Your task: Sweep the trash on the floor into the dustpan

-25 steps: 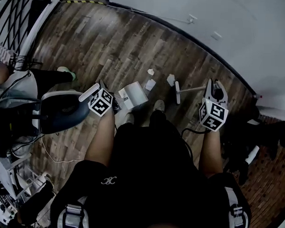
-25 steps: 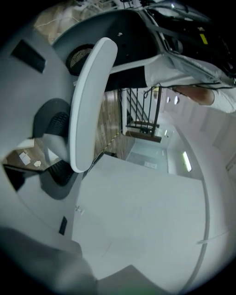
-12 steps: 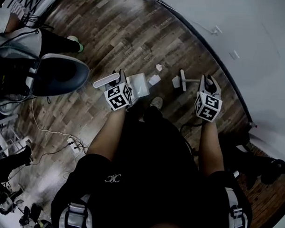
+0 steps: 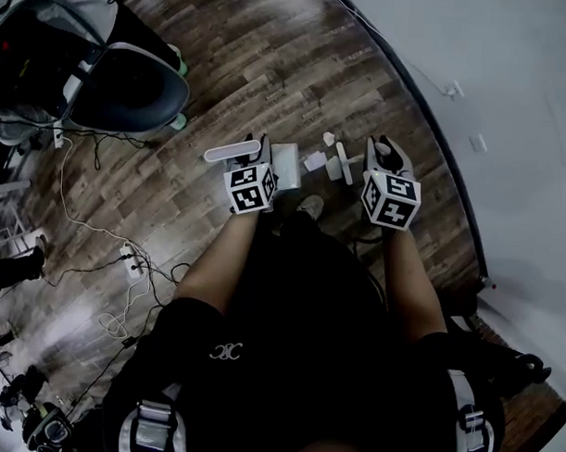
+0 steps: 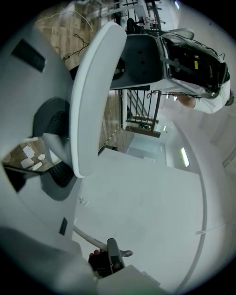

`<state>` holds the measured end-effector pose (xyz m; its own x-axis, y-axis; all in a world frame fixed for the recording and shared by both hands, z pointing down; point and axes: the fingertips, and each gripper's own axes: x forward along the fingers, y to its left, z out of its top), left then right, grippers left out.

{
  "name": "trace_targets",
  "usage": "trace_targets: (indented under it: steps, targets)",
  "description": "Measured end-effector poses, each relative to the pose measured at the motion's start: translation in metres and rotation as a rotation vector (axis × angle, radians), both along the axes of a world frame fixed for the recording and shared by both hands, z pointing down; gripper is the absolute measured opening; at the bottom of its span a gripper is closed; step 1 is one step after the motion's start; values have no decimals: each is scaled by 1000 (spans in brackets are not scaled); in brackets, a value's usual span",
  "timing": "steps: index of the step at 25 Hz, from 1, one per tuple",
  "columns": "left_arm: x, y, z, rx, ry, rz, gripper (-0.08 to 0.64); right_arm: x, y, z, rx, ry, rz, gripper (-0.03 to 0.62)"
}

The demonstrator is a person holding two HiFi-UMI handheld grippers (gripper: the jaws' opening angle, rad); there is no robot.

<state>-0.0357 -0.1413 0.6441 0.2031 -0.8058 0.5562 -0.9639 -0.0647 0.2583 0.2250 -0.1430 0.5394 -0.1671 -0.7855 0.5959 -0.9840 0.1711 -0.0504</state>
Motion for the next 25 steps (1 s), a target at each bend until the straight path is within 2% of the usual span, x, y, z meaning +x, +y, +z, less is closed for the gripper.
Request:
trace_targets:
  steps: [8,14,17,19,25]
  targets:
    - [-9,10,0,-1,14,-5,129,-57,-2,-14,-18,-152,-87,101]
    - [-18,3,0,-9,4,-38,129,-48,-19,-22,-4,-230,-48,89]
    - [-24,0,-1,-19,-67,-24,118,-47,-32,-38,40,-227,-61,89]
    - [-27,-3,-2,-24,-87,-21,116,-47,-42,-49,78,-205,-86,89]
    - [-65,-24,-8,-35,-66,-164,109,-51,-77,-64,143,-78,-153,91]
